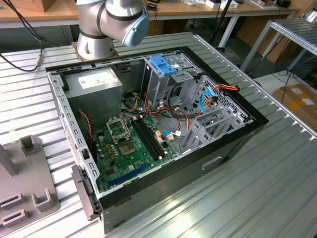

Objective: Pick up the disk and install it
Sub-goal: 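Reach for the disk, then pick up the disk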

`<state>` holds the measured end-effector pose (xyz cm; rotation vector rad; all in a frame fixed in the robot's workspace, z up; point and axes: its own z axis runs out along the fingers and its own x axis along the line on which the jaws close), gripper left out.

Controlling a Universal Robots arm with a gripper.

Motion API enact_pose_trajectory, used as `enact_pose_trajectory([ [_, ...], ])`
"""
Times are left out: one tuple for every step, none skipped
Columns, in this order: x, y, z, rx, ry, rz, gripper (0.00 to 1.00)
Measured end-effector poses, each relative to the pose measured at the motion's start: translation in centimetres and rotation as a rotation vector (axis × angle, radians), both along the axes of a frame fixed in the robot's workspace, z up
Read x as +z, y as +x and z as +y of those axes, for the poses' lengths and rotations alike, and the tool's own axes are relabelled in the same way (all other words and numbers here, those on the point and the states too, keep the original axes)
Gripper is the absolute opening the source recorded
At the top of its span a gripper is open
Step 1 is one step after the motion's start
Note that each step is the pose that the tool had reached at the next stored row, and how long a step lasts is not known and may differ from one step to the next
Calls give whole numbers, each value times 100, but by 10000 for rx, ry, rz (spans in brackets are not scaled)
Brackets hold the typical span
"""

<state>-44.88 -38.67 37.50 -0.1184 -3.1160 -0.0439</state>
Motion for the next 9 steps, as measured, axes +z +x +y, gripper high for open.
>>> enact_pose_trajectory([
  [-2,0,5,-1,1,-1,11],
  [-3,0,7,0,0,0,11],
  [-3,0,9,0,0,0,11],
  [-3,0,20,-1,1,0,11],
  [-3,0,31,0,0,0,11],
  [-3,0,31,0,0,0,11],
  [-3,0,31,0,0,0,11],
  [-3,0,31,0,0,0,11],
  [-3,0,32,0,1,0,11],
])
